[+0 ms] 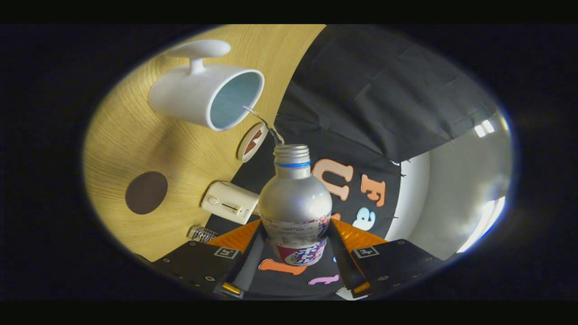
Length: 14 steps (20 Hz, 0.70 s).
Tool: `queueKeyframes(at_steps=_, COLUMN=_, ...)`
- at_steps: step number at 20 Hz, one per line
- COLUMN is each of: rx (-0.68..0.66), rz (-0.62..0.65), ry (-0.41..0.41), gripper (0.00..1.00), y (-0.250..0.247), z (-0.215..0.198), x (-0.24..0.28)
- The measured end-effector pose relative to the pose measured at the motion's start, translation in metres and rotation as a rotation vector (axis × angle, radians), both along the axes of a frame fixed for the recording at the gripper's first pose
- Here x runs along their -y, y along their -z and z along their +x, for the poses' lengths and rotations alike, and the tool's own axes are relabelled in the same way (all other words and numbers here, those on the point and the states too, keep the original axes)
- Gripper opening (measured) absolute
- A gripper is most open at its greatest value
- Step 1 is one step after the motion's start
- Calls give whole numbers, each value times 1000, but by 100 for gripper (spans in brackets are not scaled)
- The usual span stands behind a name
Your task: Take the bottle from table, then pour the juice into the cup, finally place the bottle on the coaster
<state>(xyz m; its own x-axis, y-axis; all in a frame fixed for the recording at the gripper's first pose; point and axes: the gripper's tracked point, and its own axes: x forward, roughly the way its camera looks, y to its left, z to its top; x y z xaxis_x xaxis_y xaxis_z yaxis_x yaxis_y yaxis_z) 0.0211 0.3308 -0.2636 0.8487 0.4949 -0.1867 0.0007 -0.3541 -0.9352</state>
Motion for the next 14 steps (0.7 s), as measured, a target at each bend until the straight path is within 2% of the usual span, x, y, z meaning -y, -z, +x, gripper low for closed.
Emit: queueKeyframes(at_steps=14, rx=34, rz=-40, ry=-43, gripper=76, y=-9, z=0, x=-11)
